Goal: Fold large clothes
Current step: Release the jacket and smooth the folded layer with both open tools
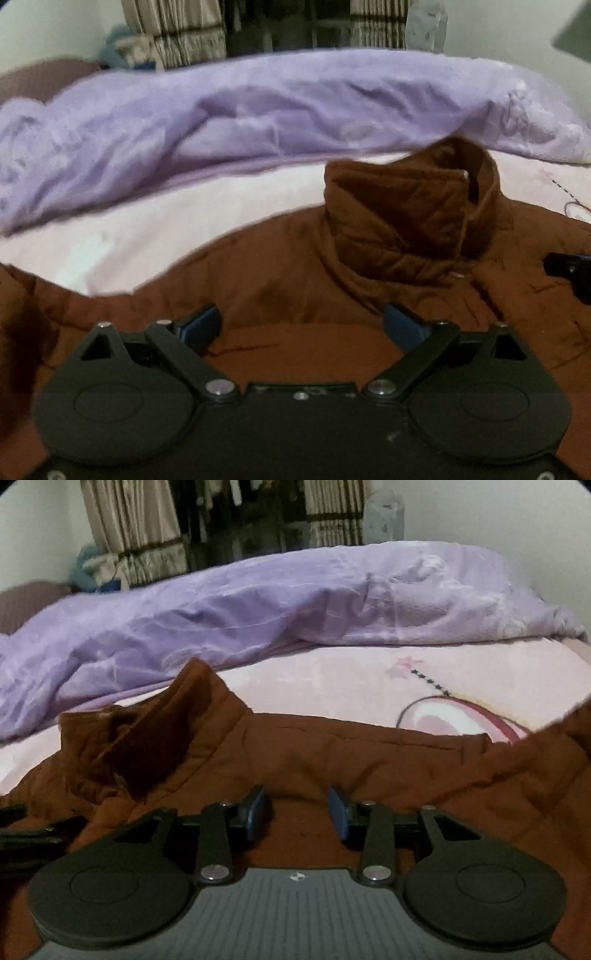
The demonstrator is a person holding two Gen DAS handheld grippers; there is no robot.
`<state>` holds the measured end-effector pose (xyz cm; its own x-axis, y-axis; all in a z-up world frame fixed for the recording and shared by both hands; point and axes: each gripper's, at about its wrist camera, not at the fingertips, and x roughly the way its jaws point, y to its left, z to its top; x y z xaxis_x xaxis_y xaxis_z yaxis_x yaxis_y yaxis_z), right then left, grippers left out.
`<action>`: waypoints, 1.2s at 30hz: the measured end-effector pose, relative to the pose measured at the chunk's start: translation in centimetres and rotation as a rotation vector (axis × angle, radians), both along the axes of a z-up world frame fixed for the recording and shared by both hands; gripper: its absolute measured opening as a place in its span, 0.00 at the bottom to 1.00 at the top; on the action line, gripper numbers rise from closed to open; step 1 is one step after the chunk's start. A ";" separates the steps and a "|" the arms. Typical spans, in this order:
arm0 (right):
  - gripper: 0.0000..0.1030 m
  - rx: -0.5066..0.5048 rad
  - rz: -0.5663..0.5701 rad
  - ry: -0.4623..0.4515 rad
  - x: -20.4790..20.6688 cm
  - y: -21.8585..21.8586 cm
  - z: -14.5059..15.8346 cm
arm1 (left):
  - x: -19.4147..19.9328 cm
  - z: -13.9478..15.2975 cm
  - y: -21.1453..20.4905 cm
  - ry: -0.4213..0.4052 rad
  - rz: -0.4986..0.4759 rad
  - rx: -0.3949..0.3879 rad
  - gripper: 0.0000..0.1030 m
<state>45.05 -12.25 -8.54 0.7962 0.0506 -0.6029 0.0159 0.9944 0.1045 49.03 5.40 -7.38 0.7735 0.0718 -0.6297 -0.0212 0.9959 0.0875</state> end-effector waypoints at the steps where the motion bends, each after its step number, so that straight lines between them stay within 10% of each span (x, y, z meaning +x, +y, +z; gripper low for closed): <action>1: 0.51 -0.007 0.006 -0.003 0.0 0.1 -0.1 | -0.1 0.0 -0.2 -0.006 -0.003 0.018 0.95; 10: 0.53 -0.017 0.016 0.007 -0.4 0.4 0.4 | 0.7 0.7 0.5 0.029 0.002 -0.006 0.96; 17: 0.58 -0.026 -0.025 -0.096 -8.4 -3.9 5.3 | -7.9 6.7 6.5 -0.058 0.078 0.027 0.97; 22: 0.58 -0.036 -0.153 -0.063 -10.8 -9.1 2.8 | -11.3 3.1 10.8 0.012 0.169 0.036 1.00; 26: 0.61 0.070 -0.186 -0.070 -10.6 -11.5 -1.2 | -10.9 0.9 13.3 0.063 0.208 -0.153 1.00; 36: 0.59 -0.003 -0.145 -0.068 -15.6 -10.7 4.6 | -14.8 5.5 7.2 0.065 0.202 0.026 1.00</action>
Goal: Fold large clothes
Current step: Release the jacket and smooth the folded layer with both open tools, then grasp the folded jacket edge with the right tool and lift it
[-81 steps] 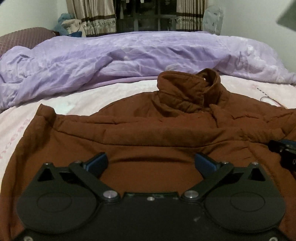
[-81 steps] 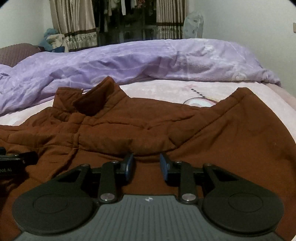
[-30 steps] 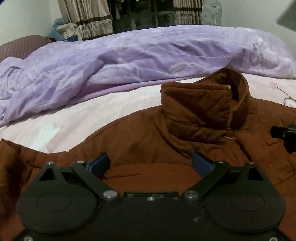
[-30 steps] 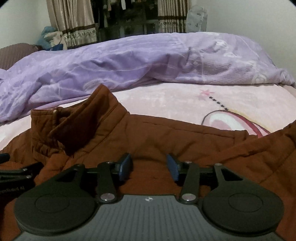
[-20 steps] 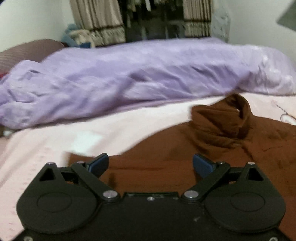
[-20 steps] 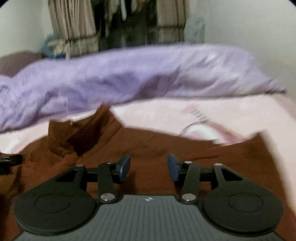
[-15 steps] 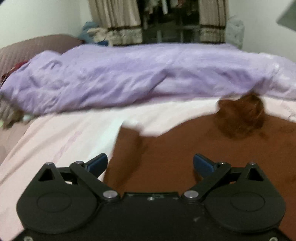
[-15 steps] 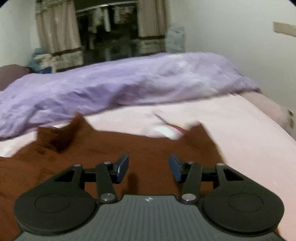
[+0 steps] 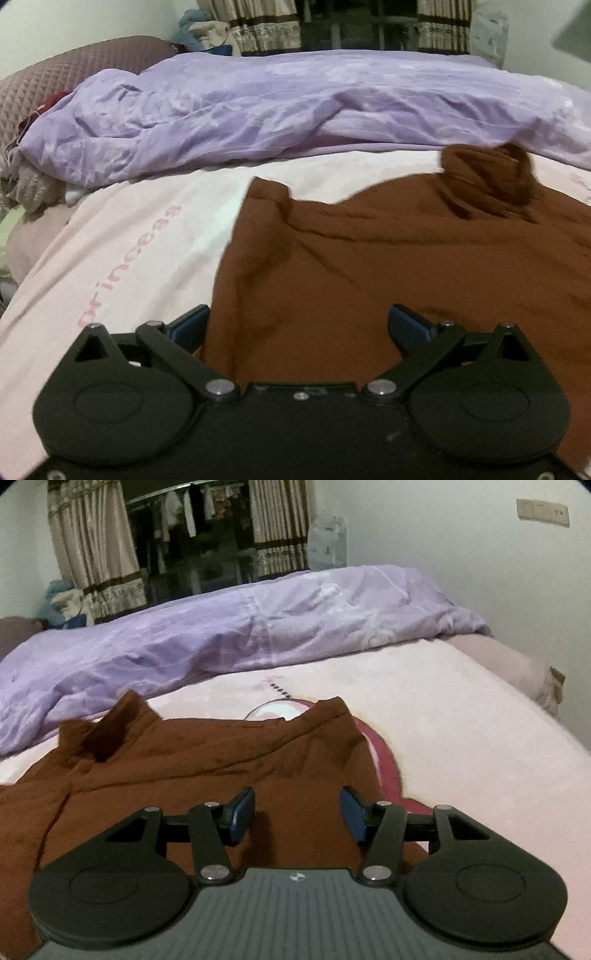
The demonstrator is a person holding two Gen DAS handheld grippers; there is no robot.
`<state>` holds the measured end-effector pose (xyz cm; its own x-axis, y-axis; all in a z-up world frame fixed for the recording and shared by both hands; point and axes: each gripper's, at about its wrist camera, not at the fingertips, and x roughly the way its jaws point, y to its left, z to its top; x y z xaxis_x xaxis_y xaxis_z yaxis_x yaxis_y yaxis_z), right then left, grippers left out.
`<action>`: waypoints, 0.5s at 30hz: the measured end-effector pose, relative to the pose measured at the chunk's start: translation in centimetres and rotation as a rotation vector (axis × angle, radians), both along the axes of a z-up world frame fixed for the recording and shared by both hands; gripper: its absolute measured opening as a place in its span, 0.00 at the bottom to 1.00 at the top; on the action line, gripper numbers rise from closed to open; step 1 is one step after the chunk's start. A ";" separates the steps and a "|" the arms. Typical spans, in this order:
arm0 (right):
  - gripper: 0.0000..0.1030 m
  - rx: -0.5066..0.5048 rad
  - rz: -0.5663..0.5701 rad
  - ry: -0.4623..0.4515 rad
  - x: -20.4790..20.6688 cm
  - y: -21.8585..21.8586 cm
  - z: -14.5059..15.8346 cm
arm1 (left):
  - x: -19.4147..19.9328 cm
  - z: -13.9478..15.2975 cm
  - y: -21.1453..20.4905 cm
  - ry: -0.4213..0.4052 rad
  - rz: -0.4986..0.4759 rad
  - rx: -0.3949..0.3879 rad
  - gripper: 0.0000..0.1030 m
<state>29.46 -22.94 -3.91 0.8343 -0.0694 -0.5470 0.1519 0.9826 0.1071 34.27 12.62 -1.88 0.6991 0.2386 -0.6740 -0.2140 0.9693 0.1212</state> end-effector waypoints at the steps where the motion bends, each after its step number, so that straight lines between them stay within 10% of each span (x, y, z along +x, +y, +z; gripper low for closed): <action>1: 0.58 -0.023 -0.003 -0.009 -1.0 0.2 0.4 | -0.6 0.2 -0.2 0.000 -0.008 -0.008 1.00; 11: 0.59 0.013 -0.024 0.060 -1.5 -0.1 -3.6 | -1.9 -2.5 -2.7 0.063 -0.049 0.025 1.00; 15: 0.75 0.054 -0.050 0.047 -2.3 -1.0 -2.2 | -1.7 -2.5 -2.6 0.063 -0.050 0.026 1.00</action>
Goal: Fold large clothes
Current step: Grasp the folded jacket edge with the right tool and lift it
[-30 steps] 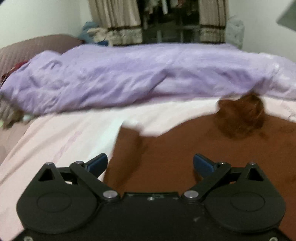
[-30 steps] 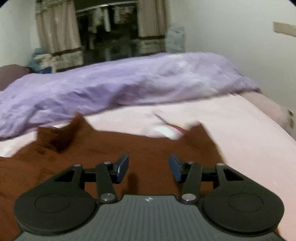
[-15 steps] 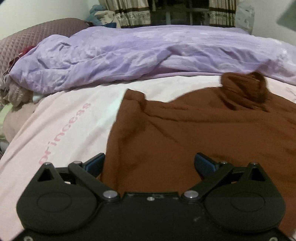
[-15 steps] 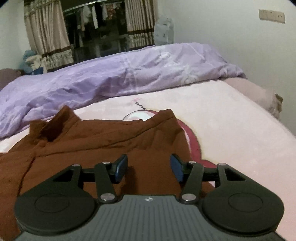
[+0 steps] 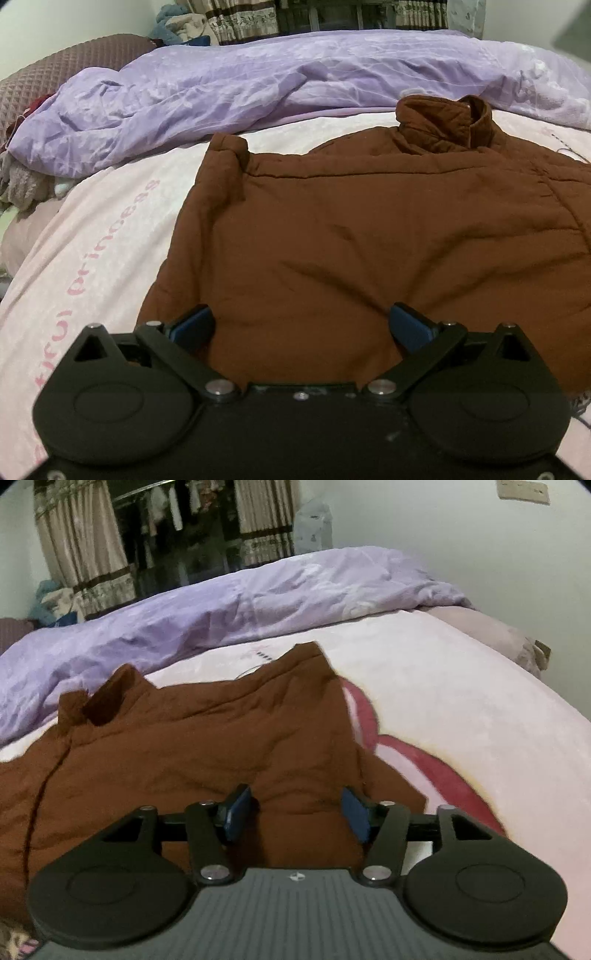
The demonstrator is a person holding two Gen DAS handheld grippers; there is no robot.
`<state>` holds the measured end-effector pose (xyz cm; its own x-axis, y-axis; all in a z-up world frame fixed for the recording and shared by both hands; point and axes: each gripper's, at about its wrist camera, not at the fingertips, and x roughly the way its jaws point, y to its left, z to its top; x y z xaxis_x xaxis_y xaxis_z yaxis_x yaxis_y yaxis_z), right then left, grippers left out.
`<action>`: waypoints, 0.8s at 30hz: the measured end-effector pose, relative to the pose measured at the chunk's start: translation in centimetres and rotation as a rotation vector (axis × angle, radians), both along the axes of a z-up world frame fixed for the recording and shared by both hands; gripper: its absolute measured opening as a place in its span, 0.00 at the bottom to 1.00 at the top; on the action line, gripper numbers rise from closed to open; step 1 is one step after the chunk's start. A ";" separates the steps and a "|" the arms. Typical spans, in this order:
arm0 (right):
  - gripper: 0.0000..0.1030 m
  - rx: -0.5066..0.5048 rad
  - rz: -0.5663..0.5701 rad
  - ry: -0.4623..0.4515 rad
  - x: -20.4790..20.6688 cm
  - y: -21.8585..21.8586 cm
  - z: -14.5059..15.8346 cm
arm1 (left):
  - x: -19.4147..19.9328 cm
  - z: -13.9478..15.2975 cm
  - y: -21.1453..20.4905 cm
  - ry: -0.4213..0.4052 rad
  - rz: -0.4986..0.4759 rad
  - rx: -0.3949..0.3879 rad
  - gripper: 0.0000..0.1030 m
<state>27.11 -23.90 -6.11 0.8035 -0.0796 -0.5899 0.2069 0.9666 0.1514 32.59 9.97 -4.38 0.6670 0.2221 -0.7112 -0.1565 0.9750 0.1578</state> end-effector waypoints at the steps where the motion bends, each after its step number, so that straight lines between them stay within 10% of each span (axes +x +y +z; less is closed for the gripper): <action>1: 0.77 -0.002 -0.022 0.006 -0.2 -0.3 0.3 | -0.1 0.0 -0.1 -0.003 -0.001 0.003 1.00; 7: 0.90 -0.014 -0.079 0.043 -2.0 -1.7 -0.1 | -1.1 0.0 0.0 -0.020 0.011 -0.011 1.00; 12: 0.95 0.347 -0.048 0.026 -1.7 -4.8 -3.0 | -1.3 0.0 0.0 -0.021 -0.005 -0.017 1.00; 15: 0.98 0.381 -0.049 -0.038 -0.7 -4.7 -4.1 | -1.3 0.0 0.1 -0.023 -0.014 -0.019 1.00; 19: 0.38 0.386 -0.042 -0.070 0.0 -3.7 -3.6 | -1.5 0.3 0.4 -0.029 -0.025 -0.026 1.00; 24: 0.31 0.171 -0.086 -0.233 -1.7 1.4 1.7 | -1.8 1.5 1.9 -0.016 0.003 0.006 1.00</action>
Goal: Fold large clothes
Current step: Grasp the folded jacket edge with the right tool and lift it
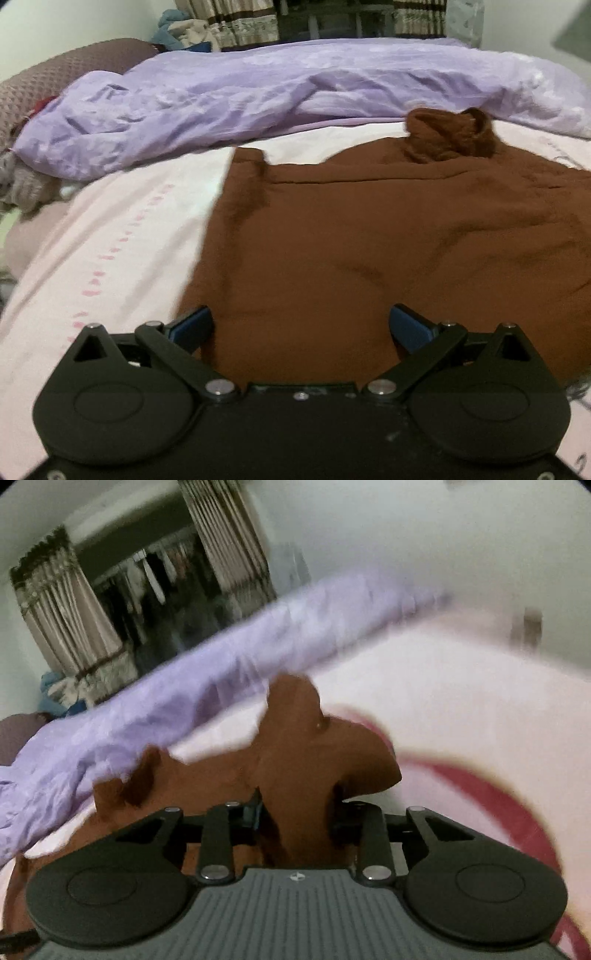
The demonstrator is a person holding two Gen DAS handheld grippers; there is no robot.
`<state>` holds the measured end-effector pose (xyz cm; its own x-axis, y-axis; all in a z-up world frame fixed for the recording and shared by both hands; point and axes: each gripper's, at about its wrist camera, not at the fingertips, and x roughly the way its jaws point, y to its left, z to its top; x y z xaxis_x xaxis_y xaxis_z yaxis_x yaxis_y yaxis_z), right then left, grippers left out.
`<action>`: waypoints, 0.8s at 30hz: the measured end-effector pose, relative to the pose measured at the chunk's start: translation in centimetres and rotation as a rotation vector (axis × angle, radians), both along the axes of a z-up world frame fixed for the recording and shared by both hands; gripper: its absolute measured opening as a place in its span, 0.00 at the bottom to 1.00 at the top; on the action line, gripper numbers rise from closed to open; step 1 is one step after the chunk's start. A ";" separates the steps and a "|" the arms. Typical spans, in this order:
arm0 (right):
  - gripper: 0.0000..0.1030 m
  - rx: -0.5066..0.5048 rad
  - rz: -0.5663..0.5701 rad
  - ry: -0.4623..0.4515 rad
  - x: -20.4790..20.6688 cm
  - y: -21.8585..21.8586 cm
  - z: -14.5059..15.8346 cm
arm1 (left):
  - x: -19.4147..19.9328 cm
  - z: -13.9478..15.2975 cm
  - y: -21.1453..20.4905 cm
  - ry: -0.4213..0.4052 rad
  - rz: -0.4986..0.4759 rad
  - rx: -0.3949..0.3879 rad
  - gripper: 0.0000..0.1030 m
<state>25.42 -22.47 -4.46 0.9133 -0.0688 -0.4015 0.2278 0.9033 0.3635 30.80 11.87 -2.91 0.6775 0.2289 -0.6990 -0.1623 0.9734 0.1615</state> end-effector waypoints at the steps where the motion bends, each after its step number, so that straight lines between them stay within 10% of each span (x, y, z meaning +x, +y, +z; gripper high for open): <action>1: 0.28 -0.036 -0.002 -0.041 -0.2 1.6 1.2 | 0.0 0.1 0.5 0.006 -0.004 0.005 1.00; 13: 0.10 -0.152 0.436 -0.317 1.2 23.9 11.0 | -0.8 2.8 7.9 -0.033 0.100 0.057 1.00; 24: 0.08 -0.191 0.698 -0.072 -0.1 35.1 1.6 | -2.7 -2.0 12.6 0.012 0.205 -0.135 1.00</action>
<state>25.33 12.61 -2.81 0.7937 0.4763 -0.3784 -0.4431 0.8789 0.1768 28.08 24.50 -4.93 0.6177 0.2647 -0.7405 -0.3573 0.9333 0.0356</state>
